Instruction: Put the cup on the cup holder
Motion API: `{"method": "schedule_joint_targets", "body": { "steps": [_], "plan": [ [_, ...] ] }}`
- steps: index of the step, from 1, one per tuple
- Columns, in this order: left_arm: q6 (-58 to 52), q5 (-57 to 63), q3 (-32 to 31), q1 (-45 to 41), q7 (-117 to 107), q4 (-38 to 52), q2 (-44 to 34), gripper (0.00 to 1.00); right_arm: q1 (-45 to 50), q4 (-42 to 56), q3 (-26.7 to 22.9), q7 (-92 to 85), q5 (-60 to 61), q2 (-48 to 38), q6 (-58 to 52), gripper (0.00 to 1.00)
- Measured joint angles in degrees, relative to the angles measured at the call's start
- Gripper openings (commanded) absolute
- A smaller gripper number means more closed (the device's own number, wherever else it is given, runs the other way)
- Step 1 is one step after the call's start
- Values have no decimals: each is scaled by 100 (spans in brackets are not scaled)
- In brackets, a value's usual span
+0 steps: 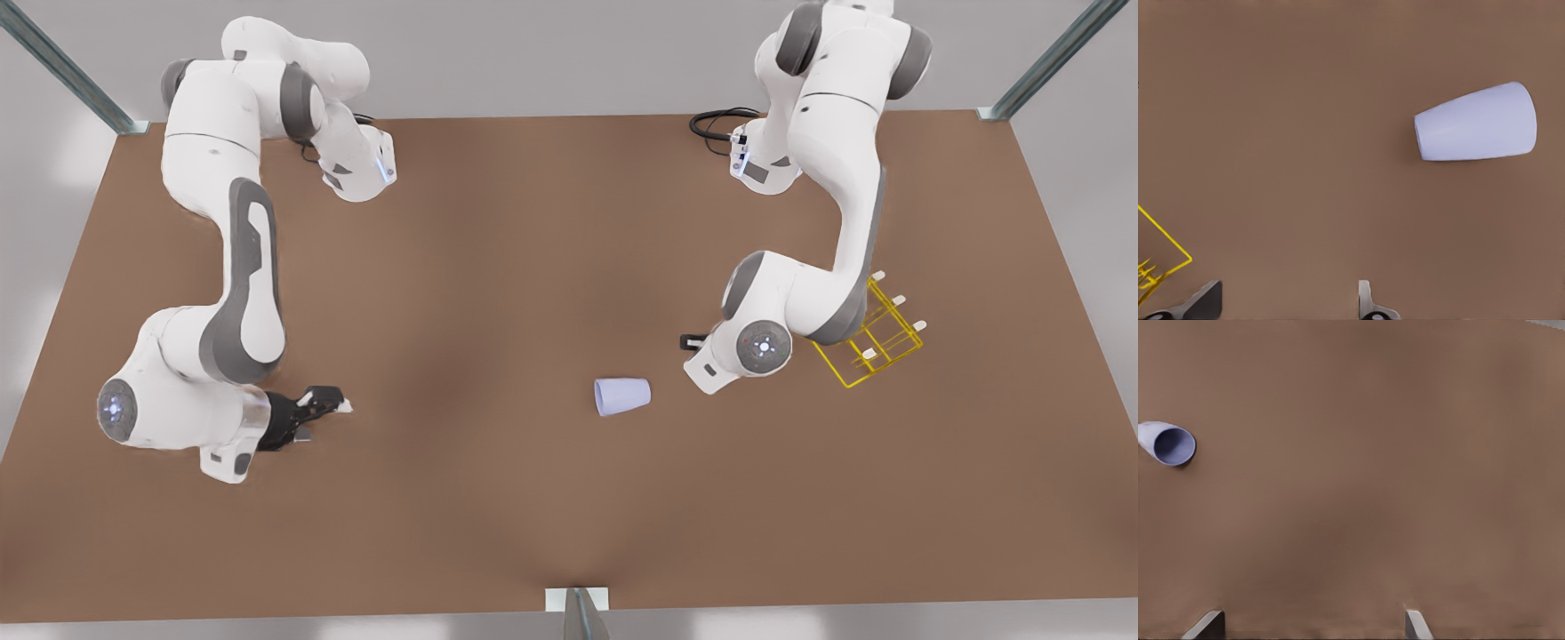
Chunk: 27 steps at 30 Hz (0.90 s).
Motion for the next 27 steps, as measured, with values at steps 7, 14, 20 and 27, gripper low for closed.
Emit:
{"method": "schedule_joint_targets", "body": {
  "steps": [7, 14, 20, 27],
  "plan": [
    [1864, 28, -233, 7, -3653, 374, 816, 100, 118, -679, -5, 870, -1903, -1594, -1067, 100],
    [2936, -230, -411, -5, -6692, -106, 804, 100, 120, -665, -12, 1467, -2210, -1536, -1402, 100],
    [3624, -313, -612, -6, -8615, -209, 1008, 100, 121, -665, -8, 1824, -2237, -1503, -1503, 100],
    [4115, -323, -645, 11, -10186, -274, 1189, 100, 121, -664, -12, 2110, -2198, -1471, -1545, 100]
  ]
}}
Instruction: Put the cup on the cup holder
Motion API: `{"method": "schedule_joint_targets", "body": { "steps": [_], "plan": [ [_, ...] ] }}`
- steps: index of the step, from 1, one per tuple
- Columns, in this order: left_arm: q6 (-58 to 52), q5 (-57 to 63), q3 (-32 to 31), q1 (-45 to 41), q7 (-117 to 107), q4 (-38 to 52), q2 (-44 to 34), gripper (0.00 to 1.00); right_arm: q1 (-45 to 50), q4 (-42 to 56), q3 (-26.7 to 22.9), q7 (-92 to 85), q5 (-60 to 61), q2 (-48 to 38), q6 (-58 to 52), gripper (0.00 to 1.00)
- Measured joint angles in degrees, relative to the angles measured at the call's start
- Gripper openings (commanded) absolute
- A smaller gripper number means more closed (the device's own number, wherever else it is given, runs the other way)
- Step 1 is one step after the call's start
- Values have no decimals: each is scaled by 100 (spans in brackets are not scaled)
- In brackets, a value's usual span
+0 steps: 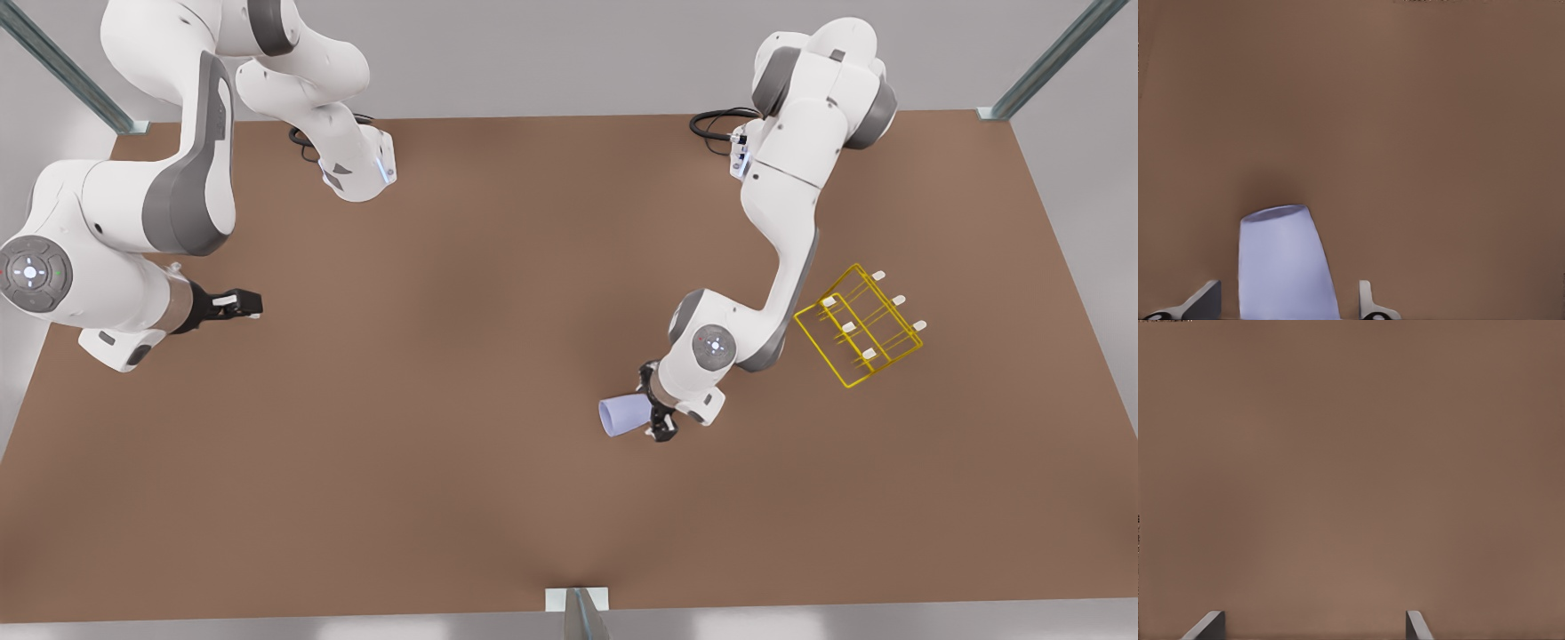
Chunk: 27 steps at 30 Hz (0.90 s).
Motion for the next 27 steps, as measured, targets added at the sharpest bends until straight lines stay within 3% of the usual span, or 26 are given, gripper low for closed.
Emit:
{"method": "schedule_joint_targets", "body": {
  "steps": [27],
  "plan": [
    [820, 8, -157, -97, -2573, -95, 618, 100, -10, -9, -18, 455, 96, 252, -2, 100]
  ]
}}
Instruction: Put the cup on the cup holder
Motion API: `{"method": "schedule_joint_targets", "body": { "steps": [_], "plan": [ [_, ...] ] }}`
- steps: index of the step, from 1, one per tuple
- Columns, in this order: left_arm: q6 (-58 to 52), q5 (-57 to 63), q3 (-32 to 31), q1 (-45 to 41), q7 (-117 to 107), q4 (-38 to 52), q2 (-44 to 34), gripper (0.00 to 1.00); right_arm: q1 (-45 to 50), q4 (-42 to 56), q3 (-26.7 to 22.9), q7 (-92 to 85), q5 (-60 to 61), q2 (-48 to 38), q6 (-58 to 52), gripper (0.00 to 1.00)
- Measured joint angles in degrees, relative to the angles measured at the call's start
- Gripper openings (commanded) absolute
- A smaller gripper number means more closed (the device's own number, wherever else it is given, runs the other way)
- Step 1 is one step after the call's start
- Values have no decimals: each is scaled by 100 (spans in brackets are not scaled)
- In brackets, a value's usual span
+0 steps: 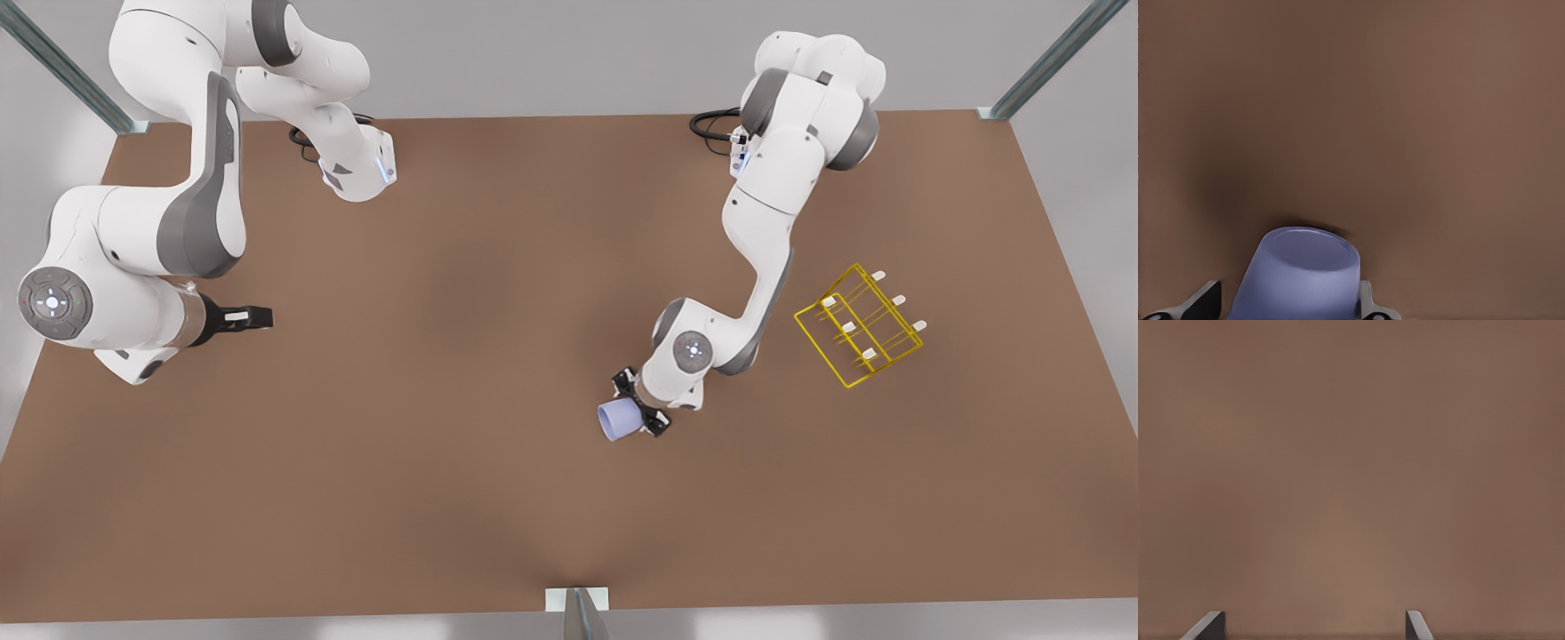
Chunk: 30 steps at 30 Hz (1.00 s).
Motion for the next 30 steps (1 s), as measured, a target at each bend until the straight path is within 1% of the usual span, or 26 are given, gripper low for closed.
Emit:
{"method": "schedule_joint_targets", "body": {
  "steps": [6, 7, 8, 9, 11, 12, 14, 15, 17, 18, 19, 20, 21, 22, 23, 24, 26, 28, 30],
  "plan": [
    [77, -5, -7, -46, -214, 32, 34, 100, -4, 0, -1, 35, 9, 8, 0, 100],
    [83, -6, -13, -47, -243, 37, 34, 98, -6, 0, -5, 39, 20, 9, 1, 100],
    [92, -8, -16, -48, -269, 39, 37, 73, -8, 0, -7, 43, 28, 9, 3, 100],
    [110, -26, -18, -48, -278, 38, 42, 64, -9, 0, -8, 46, 35, 10, 4, 100],
    [152, -59, -20, -53, -284, 36, 70, 65, -7, 0, -9, 53, 43, 10, 5, 100],
    [171, -67, -20, -54, -289, 36, 82, 70, -7, 0, -9, 56, 46, 10, 5, 100],
    [195, -71, -18, -42, -305, 56, 93, 70, -7, 0, -9, 62, 49, 10, 6, 100],
    [173, -71, -14, -35, -309, 125, 68, 68, -9, 0, -9, 64, 50, 10, 6, 100],
    [-32, -62, 5, -33, -302, 230, -89, 68, -15, 0, -9, 67, 52, 10, 7, 100],
    [-226, -59, 144, -113, -287, 308, -200, 68, -15, 0, -12, 69, 55, 10, 7, 100],
    [-492, -58, 864, -646, -263, 349, -330, 68, -18, 0, -14, 70, 57, 10, 6, 100],
    [-871, -55, 2045, -1525, -207, 351, -396, 68, -19, 0, -14, 71, 58, 10, 6, 100],
    [-1312, -48, 3410, -2522, -108, 258, -426, 67, -18, 0, -13, 72, 59, 10, 6, 100],
    [-1731, -41, 4551, -3357, 18, 126, -444, 65, -18, 0, -15, 74, 60, 10, 7, 100],
    [-2150, -21, 5284, -3888, 166, 45, -448, 65, -21, 0, -17, 75, 63, 10, 6, 100],
    [-2544, 99, 5746, -4240, 312, -29, -428, 65, -20, 0, -17, 76, 65, 10, 7, 100],
    [-3177, 732, 6294, -4827, 584, -534, -312, 65, -21, 1, -18, 79, 66, 10, 7, 100],
    [-3510, 1378, 6889, -5445, 862, -1253, -44, 65, -17, 6, -18, 85, 61, 10, 8, 100],
    [-3675, 1919, 7477, -5816, 1170, -1627, 143, 65, -16, 8, -13, 93, 48, 10, 8, 100]
  ]
}}
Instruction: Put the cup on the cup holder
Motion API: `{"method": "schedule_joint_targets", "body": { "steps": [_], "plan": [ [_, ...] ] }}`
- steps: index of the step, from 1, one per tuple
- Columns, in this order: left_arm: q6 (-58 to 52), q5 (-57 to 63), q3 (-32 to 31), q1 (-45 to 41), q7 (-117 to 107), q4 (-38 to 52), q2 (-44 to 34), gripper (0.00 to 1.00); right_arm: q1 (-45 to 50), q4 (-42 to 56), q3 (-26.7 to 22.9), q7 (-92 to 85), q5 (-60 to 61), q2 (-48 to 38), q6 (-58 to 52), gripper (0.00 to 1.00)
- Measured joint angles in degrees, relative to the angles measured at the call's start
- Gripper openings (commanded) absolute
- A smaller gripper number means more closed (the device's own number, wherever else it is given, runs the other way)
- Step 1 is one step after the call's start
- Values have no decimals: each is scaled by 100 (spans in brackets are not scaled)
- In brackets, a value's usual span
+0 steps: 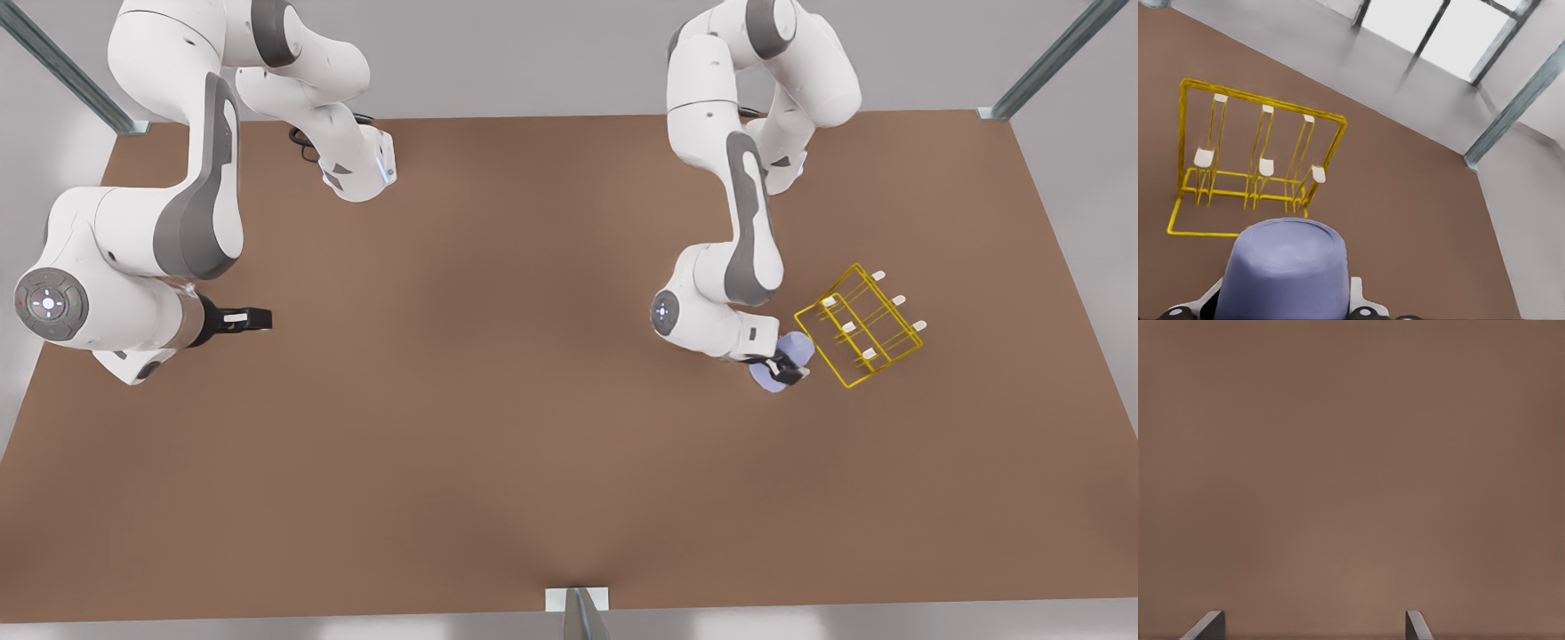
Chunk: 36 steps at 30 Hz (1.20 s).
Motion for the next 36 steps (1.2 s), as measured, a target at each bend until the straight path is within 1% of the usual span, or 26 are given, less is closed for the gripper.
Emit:
{"method": "schedule_joint_targets", "body": {
  "steps": [4, 7, 9, 14, 24, 31, 33, 35, 36],
  "plan": [
    [-135, 705, 500, -172, 566, -224, 335, 65, -37, -52, 53, 15, -23, -60, 21, 100],
    [4, 926, 693, 94, 955, -334, 602, 65, -88, -94, 127, 25, -31, -99, 46, 100],
    [147, 1004, 687, 344, 1180, -441, 788, 65, -73, -66, 140, 30, -40, -85, 55, 100],
    [567, 1081, 646, 520, 1647, -811, 1062, 65, -51, -44, 132, 42, -52, -70, 60, 100],
    [933, 1100, 422, 691, 2245, -977, 1103, 66, -57, -43, 113, 51, -42, -41, 68, 100],
    [1035, 1097, 224, 797, 2396, -1081, 1103, 70, -61, -43, 111, 48, -19, -32, 71, 100],
    [1064, 1100, 167, 808, 2401, -1110, 1103, 74, -66, -43, 110, 45, -12, -28, 73, 100],
    [1085, 1103, 107, 810, 2380, -1119, 1103, 92, -73, -43, 109, 42, -8, -27, 75, 100],
    [1094, 1106, 96, 810, 2368, -1120, 1103, 98, -76, -43, 109, 40, -6, -27, 76, 100]
  ]
}}
